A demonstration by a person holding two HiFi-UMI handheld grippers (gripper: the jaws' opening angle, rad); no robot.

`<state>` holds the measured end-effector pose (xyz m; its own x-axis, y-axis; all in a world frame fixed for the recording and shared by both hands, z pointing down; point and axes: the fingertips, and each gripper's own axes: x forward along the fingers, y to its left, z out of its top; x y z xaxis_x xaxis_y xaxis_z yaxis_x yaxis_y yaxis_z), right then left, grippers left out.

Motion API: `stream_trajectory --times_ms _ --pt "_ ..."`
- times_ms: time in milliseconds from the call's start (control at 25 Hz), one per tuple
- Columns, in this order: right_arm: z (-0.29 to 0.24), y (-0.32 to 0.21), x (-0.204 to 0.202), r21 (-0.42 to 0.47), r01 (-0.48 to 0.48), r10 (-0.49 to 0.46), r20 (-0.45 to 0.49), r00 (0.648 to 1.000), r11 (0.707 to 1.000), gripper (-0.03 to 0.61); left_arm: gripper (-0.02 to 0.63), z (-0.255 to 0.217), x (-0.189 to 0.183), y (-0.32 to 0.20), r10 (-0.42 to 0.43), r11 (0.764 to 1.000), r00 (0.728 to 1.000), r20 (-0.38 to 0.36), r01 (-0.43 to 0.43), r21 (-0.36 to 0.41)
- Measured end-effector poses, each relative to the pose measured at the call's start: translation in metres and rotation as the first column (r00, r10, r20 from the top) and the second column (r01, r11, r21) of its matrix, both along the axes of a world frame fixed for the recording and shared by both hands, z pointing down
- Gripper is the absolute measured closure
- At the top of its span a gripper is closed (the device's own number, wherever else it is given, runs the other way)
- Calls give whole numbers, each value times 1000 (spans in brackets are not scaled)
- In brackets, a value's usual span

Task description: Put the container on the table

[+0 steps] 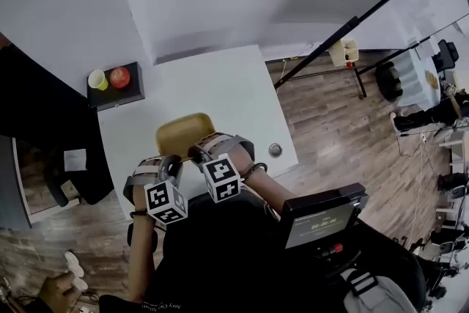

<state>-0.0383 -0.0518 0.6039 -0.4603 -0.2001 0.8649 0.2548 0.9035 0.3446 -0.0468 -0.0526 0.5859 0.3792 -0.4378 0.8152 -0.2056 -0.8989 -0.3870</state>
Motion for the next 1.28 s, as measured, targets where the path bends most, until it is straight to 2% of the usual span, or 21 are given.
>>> stream_trajectory --times_ms 160,320,680,1280 --pt "6 -14 18 3 -66 66 -20 998 998 538 580 4 -18 -2 -38 999 999 11 39 -3" --pt "6 -15 19 -8 -68 68 -17 998 998 538 571 5 -24 -7 -55 999 998 23 55 4" --pt "10 -15 21 -61 -142 144 18 989 988 537 554 18 -22 -13 -158 987 986 -44 157 -25" --pt "39 -33 16 -114 -189 191 7 982 975 535 549 48 -28 -31 -175 982 983 -58 170 -81"
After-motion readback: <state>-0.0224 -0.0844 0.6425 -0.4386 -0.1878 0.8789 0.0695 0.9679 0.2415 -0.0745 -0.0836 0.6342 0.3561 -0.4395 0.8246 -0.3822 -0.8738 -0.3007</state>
